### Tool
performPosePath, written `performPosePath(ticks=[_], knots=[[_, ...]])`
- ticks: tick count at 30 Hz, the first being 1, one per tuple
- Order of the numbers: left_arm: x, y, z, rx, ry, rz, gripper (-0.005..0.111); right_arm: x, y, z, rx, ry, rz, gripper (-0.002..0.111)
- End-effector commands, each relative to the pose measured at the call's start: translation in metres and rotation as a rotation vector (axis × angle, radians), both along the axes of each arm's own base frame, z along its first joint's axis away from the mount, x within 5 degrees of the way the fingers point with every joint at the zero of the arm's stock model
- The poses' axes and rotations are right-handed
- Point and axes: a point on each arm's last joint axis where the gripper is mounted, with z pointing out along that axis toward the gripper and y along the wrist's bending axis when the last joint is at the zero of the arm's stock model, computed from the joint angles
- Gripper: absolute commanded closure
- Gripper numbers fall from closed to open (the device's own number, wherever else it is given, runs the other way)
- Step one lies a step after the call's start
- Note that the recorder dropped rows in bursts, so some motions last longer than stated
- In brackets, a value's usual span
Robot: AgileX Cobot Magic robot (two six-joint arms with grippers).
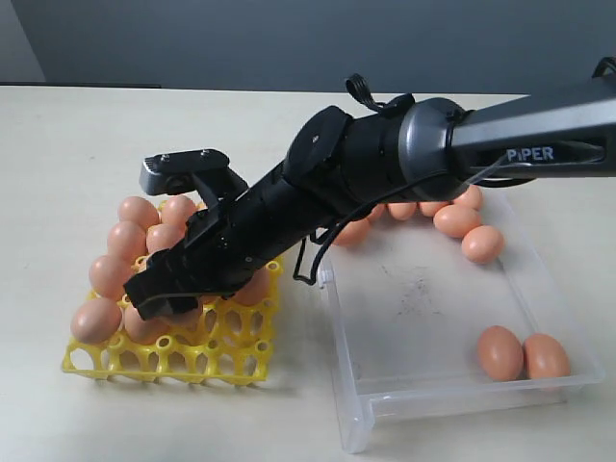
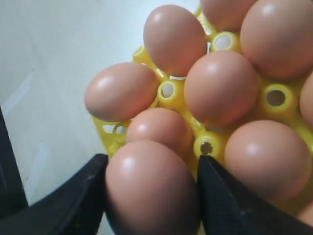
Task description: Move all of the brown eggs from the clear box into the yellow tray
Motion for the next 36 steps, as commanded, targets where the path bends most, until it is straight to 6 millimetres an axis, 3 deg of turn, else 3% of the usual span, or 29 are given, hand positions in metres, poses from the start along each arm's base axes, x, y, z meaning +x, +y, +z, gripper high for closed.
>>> performPosePath(ticks=[1,4,5,7,33,36], knots=[[-0.0004,-0.0006,0.0007,0.0,-0.006,-0.01,0.106,0.0003,-0.0024,-0.001,-0.027,-0.044,0.024,0.104],[-0.0004,-0.0006,0.0007,0.0,-0.006,-0.01,0.106,0.0004,-0.0026,-0.0013,-0.031,-0.048,0.029,0.082],[-0.0004,-0.0006,0.0007,0.0,-0.006,-0.01,0.106,0.0004,-0.0026,-0.0013,-0.031,-0.048,0.029,0.069],[-0.0004,-0.0006,0.0007,0.0,-0.006,-0.01,0.106,-0.0002,-0.0028,-0.0014,-0.034,-0.047,0.036,0.062],[-0.0004,-0.0006,0.0007,0.0,-0.006,-0.01,0.106,-0.0022,-0.0034,-0.0019,-0.041,-0.029,0.05,0.061],[-0.0004,-0.0006,0.0007,0.0,-0.006,-0.01,0.106,-0.0024,-0.0035,-0.002,-0.043,-0.016,0.039,0.049]])
